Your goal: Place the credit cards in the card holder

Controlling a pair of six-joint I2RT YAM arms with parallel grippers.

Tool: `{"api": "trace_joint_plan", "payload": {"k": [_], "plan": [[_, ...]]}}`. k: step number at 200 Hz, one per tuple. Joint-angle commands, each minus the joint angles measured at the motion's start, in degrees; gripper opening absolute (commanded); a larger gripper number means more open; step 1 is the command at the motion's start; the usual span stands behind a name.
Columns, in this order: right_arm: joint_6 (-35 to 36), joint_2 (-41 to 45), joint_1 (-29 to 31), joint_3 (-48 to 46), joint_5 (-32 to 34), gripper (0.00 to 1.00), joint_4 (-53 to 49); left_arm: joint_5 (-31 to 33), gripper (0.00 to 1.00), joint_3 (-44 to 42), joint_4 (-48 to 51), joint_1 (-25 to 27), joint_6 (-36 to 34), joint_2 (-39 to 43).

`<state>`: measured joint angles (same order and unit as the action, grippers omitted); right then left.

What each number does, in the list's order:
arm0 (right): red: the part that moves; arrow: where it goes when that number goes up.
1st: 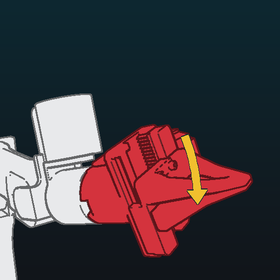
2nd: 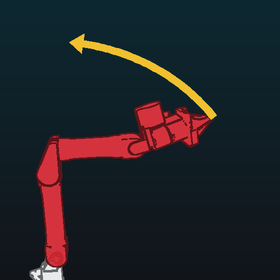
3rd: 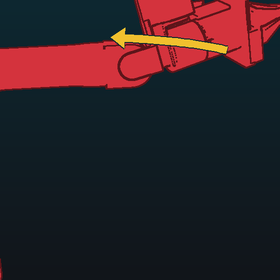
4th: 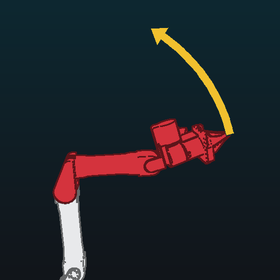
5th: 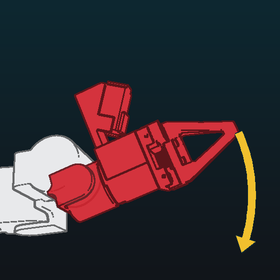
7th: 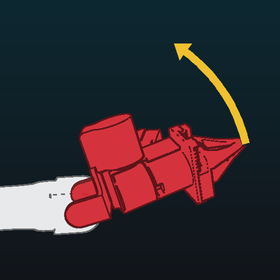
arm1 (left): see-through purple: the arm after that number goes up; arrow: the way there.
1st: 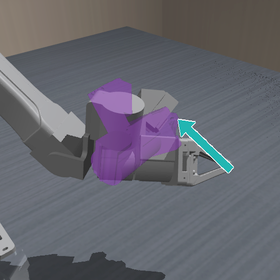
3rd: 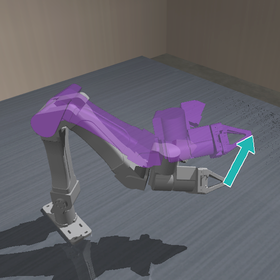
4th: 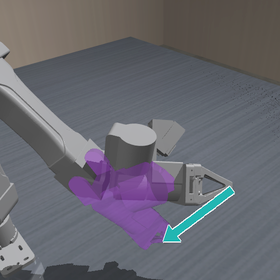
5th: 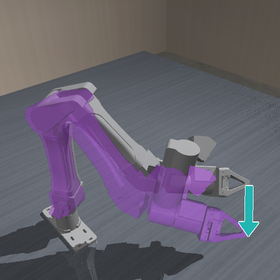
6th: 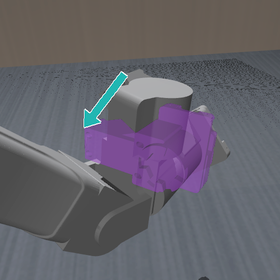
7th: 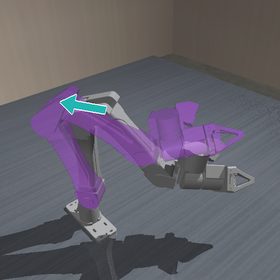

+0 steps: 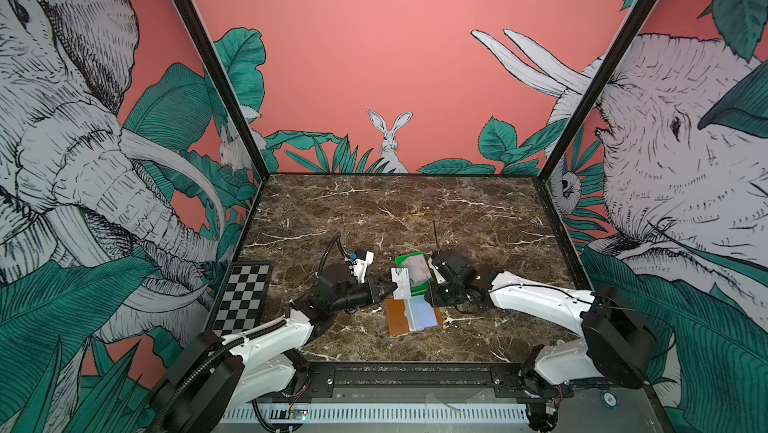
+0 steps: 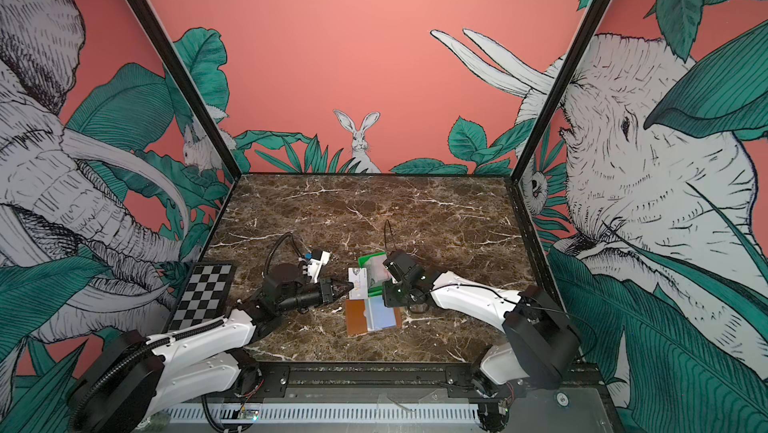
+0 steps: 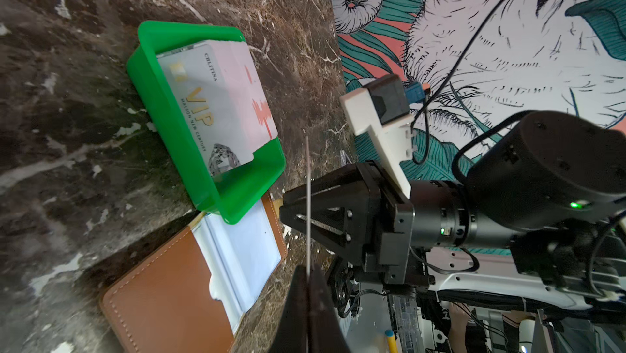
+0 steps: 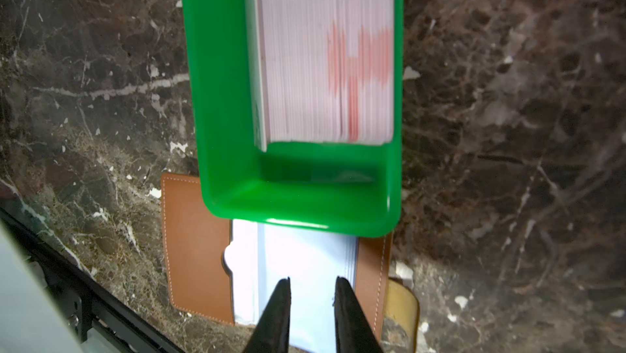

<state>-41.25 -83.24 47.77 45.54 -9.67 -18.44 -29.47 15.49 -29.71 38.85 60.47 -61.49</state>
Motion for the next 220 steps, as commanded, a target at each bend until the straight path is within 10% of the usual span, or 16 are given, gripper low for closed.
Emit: {"api": "trace_joint_plan", "payload": {"k": [1,93,220], "plan": [[1.7,-2.5,0.3,2.2,1.9,0.23,2.0,2.1,0.0,-1.6,0.9,0.5,0.4,2.8],[4.6,-11.1,0.2,10.1,2.5,0.21,1.6,6.3,0.0,-3.8,4.0,4.2,-0.1,4.7],[3.2,3.3,0.2,-5.2,0.1,0.21,-1.0,20.0,0.0,-7.4,-0.6,13.0,6.8,2.6]]}}
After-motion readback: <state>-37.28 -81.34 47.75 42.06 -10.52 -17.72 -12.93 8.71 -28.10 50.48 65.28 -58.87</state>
